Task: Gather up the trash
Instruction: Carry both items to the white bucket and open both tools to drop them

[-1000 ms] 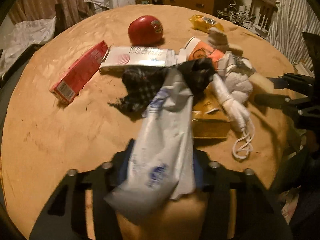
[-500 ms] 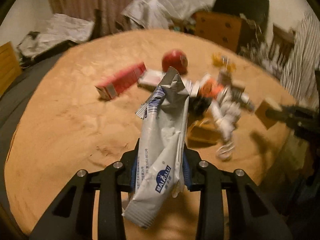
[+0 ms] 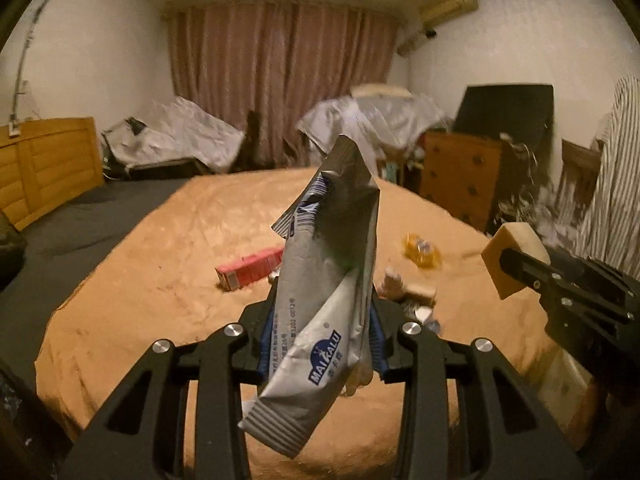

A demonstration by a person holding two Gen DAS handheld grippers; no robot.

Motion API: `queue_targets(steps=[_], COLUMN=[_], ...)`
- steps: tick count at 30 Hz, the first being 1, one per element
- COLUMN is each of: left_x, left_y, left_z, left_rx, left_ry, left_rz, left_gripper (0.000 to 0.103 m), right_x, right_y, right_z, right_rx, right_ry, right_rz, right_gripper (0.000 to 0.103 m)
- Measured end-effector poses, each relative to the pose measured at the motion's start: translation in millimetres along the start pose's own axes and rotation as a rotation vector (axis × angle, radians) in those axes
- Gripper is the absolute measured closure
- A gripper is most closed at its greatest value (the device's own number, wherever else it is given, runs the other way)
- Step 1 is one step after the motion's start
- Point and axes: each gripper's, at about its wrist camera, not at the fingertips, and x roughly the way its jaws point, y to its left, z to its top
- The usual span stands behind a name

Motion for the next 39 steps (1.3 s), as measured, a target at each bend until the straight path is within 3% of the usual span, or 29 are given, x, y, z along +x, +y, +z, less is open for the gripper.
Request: queue_targets(steps=[10, 17, 26, 34, 39], left_x=[-4.8, -0.6, 18.4, 32.8, 37.1], left_y=[-13.7, -43.1, -126.8, -222.2, -279.6], left_z=[11.6, 17.5, 19.3, 4.8, -1.8], left_rx=[0.003, 0.042, 0.1, 0.167, 0.219], left_ry=[-0.022, -0.024, 0.031, 0.107, 0.154], left_rz=[0.008, -0.072, -0.258, -0.437, -0.544], left_gripper=[0.067, 0.067, 0.067, 0.067, 0.067], right_x=[-21.7, -46.0, -108.5, -172.7, -197.0], right_y=[-5.4, -34.1, -133.6, -253.3, -317.5], right_z=[7.3, 18.3, 18.6, -10.7, -35.8], right_rx=[0.007, 0.034, 0.091, 0.168, 0.216], right_ry=[-0.006, 0.002, 0.022, 0.108, 0.182], right_rz=[-0.005, -0.061, -0.225, -0.39, -0.448], right_gripper=[0.07, 0.07, 0.07, 0.07, 0.07])
